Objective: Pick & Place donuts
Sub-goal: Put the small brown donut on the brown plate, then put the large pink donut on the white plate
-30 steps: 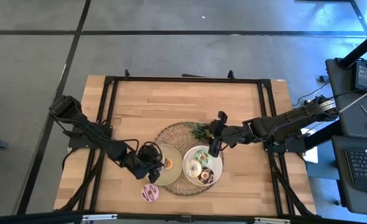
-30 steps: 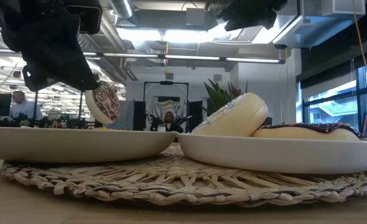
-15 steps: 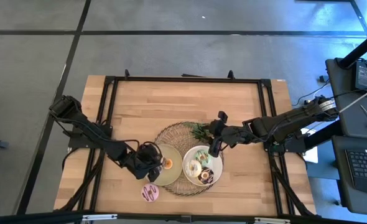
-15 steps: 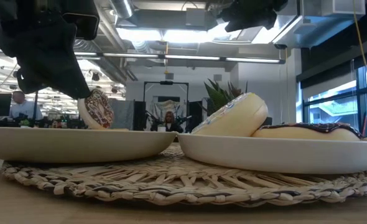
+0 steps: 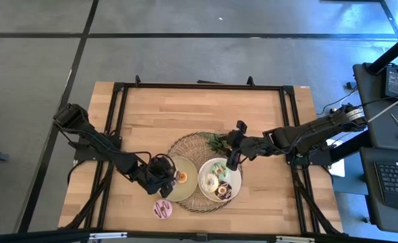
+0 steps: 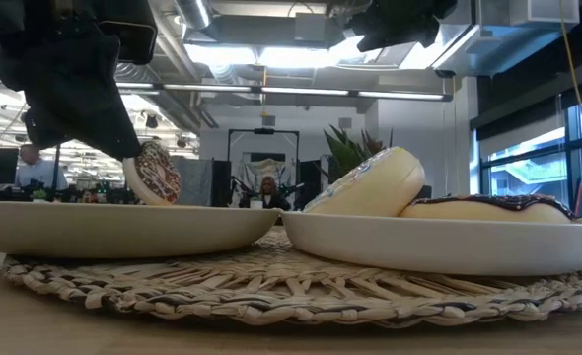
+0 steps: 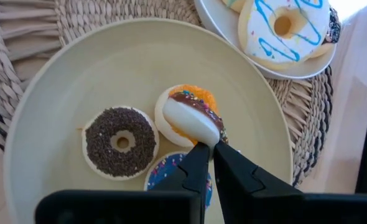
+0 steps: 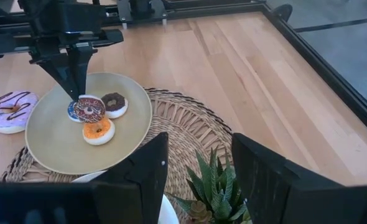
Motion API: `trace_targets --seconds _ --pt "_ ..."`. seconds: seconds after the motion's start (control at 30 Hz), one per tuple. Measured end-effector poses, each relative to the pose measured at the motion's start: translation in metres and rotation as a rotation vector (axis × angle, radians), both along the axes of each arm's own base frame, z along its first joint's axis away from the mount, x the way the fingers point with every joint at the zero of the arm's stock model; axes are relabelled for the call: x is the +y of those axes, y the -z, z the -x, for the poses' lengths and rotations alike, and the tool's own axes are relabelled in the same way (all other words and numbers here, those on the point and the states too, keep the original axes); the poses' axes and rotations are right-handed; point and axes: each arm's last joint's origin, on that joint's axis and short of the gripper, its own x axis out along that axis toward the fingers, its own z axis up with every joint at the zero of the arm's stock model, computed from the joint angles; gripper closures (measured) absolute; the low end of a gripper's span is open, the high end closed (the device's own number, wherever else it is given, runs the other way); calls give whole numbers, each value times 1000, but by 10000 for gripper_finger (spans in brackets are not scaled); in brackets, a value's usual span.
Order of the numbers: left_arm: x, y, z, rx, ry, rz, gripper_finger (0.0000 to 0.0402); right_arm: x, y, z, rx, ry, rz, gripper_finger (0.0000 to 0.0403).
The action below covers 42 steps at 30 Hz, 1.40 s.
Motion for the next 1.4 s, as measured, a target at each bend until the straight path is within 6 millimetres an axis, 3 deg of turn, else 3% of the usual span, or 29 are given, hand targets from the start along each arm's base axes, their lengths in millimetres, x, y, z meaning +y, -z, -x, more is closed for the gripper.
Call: trace_targets --seconds 0.23,0.83,1.0,1.2,1.4 --pt "0 0 0 1 -19 20 369 0 0 0 0 0 0 225" --pt "4 3 7 82 -61 40 301 0 0 0 0 -1 0 225" --pt "5 -4 9 78 -49 67 295 0 0 0 1 -2 2 225" --pt "7 -26 18 -2 -10 83 299 0 0 0 6 -3 4 225" --pt "-8 -34 28 -17 141 118 294 -1 3 2 44 -1 13 225"
